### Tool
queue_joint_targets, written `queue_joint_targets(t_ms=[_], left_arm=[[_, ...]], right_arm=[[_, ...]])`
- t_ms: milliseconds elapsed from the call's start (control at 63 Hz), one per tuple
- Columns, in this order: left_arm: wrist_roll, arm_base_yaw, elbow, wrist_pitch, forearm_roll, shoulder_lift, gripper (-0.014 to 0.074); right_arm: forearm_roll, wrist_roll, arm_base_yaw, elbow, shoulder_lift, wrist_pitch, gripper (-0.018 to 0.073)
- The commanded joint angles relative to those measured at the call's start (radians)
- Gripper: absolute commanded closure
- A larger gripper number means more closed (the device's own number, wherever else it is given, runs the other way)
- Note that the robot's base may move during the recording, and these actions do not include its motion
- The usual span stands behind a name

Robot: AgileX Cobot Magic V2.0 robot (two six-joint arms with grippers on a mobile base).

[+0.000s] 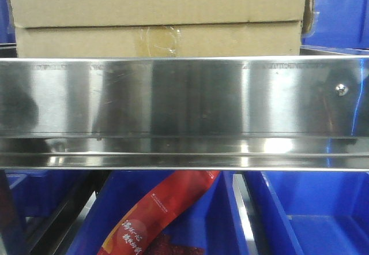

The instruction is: Grab carton from right shelf to conveyor

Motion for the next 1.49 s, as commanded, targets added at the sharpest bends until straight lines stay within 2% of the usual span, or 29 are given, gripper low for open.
queue_joint_targets(t_ms=[0,159,222,286,365,476,571,667,778,952,1048,1159,1254,1476], left_arm=[[0.000,0.002,-0.054,-0.030,-0.004,-0.002,0.0592],[0.000,0.002,-0.285,0.145,0.031,0.033,0.0592],[0.000,0.002,-0.392,0.215,0.071,0.086,0.0573],[0.000,0.000,-0.480,0.280,0.101,0.149,0.0517],[0.000,0.000,-0.570,0.325,0.104,0.234,0.0398],[0.000,0.000,-0.637,0.333,0.102,0.361,0.0239],[0.000,0.000,-0.678,0.323,0.102,0.453,0.0146],[0.000,-0.017,-0.742,0.344,0.102,0.556,0.0111],[0.000,-0.102,-0.883,0.442,0.102,0.678,0.0109],[0.000,-0.267,-1.141,0.663,0.098,0.904,0.0109],[-0.019,-0.316,-1.283,0.758,0.081,1.030,0.0109],[-0.108,-0.319,-1.455,0.882,0.078,1.165,0.0109],[-0.149,-0.308,-1.615,0.984,0.088,1.272,0.0109],[-0.177,-0.229,-1.927,1.194,0.073,1.486,0.0109]], right_arm=[[0.004,-0.007,0.002,-0.089,-0.003,0.022,0.0634],[0.006,-0.007,0.002,-0.310,0.024,0.225,0.0629],[0.006,-0.007,0.002,-0.396,0.066,0.271,0.0585],[0.008,-0.007,0.002,-0.463,0.118,0.284,0.0477],[0.029,-0.007,0.002,-0.517,0.181,0.282,0.0308],[0.037,-0.007,0.002,-0.560,0.258,0.280,0.0106],[0.037,-0.007,0.002,-0.576,0.315,0.272,-0.0008],[0.049,-0.007,0.002,-0.623,0.359,0.285,0.0000],[0.084,-0.007,0.013,-0.723,0.430,0.346,0.0000],[0.088,-0.009,0.123,-0.912,0.600,0.456,0.0000],[0.088,-0.009,0.201,-1.014,0.726,0.497,0.0000],[0.088,-0.009,0.269,-1.176,0.900,0.618,0.0000],[0.088,-0.009,0.278,-1.358,1.055,0.757,0.0000],[0.070,0.022,0.278,-1.842,1.399,1.084,0.0000]])
